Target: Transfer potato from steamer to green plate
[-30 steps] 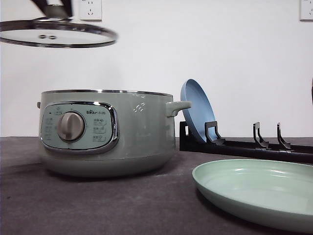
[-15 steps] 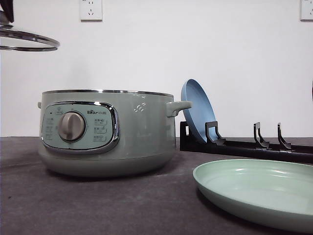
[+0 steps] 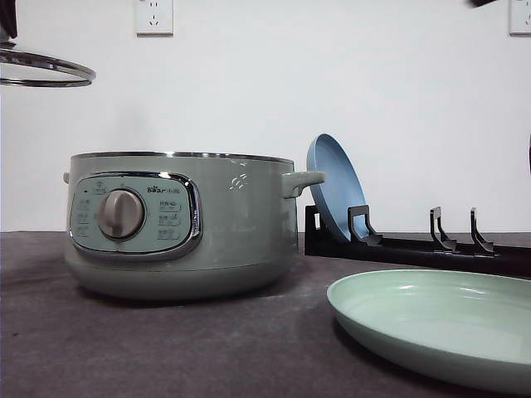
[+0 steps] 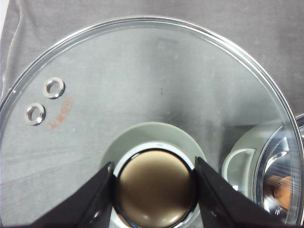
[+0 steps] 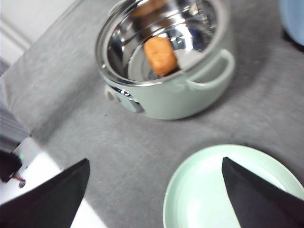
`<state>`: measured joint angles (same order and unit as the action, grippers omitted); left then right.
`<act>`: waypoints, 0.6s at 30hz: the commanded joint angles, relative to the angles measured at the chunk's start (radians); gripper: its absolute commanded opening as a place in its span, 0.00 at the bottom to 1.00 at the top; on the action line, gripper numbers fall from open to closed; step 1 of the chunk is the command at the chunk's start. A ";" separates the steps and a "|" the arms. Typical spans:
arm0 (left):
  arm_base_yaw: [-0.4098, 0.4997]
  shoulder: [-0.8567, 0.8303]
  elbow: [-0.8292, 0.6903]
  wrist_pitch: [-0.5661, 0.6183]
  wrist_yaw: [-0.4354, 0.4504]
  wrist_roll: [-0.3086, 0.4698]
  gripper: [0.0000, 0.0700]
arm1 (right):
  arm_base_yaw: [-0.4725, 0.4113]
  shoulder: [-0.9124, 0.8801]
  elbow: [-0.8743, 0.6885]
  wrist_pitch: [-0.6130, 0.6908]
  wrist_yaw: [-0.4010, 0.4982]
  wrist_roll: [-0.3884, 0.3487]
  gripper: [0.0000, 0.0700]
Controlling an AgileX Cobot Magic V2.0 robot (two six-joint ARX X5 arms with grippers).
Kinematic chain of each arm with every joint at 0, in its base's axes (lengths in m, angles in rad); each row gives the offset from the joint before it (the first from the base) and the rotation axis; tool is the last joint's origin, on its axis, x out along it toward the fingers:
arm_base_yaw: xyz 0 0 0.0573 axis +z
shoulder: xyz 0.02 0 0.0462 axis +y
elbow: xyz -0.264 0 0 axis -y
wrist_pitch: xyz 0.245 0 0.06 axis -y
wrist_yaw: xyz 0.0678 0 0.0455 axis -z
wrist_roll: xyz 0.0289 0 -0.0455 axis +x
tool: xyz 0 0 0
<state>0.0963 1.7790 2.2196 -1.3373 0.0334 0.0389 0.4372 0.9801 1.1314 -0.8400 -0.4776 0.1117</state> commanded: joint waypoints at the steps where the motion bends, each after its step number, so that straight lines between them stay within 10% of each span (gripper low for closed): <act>1: 0.003 -0.021 0.050 0.028 0.007 -0.003 0.00 | 0.036 0.097 0.070 0.009 -0.002 -0.043 0.80; 18: 0.003 -0.021 0.050 0.026 0.007 -0.003 0.00 | 0.260 0.994 0.881 -0.195 0.125 -0.233 0.80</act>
<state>0.0963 1.7790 2.2196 -1.3392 0.0338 0.0387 0.6875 1.9240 1.9633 -1.0316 -0.3587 -0.0856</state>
